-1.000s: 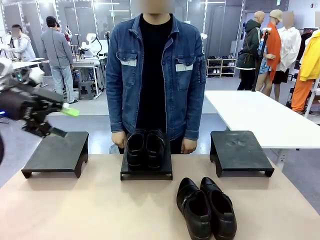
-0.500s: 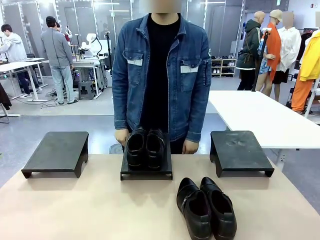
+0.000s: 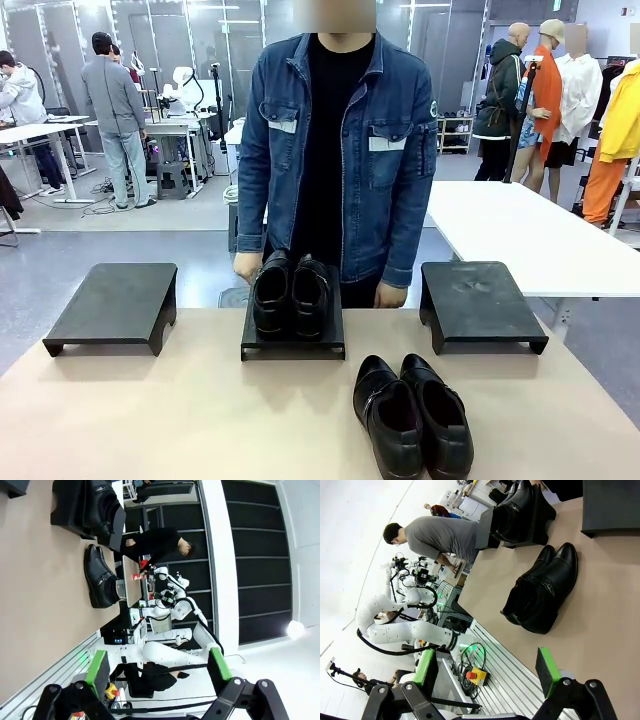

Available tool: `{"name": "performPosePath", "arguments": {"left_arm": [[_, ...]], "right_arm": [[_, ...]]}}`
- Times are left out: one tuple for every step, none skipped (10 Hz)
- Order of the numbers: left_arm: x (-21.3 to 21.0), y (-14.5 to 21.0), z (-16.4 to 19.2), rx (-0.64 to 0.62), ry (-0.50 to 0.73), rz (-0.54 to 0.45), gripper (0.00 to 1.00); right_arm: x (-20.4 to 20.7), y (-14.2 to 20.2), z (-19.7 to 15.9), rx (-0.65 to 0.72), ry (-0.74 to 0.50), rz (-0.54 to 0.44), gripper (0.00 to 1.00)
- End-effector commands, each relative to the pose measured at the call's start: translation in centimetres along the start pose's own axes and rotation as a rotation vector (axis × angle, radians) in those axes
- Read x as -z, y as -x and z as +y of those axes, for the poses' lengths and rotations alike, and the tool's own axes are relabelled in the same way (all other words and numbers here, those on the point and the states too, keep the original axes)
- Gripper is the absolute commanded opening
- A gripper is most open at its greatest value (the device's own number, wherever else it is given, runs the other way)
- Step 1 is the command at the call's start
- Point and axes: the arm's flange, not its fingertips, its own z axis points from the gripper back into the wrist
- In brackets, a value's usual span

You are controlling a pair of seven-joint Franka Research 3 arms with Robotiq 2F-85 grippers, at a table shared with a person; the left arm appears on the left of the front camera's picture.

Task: Place the shoes on the stand as instructed by the person.
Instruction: Pick up another pair of Shoes and place it on the Shoes Stand indicated by the person.

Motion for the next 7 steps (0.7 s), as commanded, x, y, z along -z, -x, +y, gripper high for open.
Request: {"name": "performPosePath", "arguments": {"left_arm": [[0.7,-1.5,-1.2,0.064,0.024,0.013,1.00],[0.0,0.0,0.0,0.000,0.000,0.000,1.00],[0.0,0.0,0.0,0.000,0.000,0.000,1.00],[0.0,0.0,0.0,0.000,0.000,0.000,1.00],[0.0,0.0,0.0,0.000,0.000,0.000,1.00],[0.0,0.0,0.0,0.000,0.000,0.000,1.00],[0.0,0.0,0.0,0.000,0.000,0.000,1.00]], "right_arm": [[-0.2,0.1,0.1,-0.017,-0.009,-0.002,1.00],[-0.2,0.1,0.1,-0.017,-0.009,-0.002,1.00],[-0.2,0.1,0.1,-0.017,-0.009,-0.002,1.00],[-0.2,0.1,0.1,-0.017,-0.009,-0.002,1.00],[-0.2,0.1,0.1,-0.017,-0.009,-0.002,1.00],[-0.2,0.1,0.1,-0.017,-0.009,-0.002,1.00],[-0.2,0.1,0.1,-0.017,-0.009,-0.002,1.00]]}}
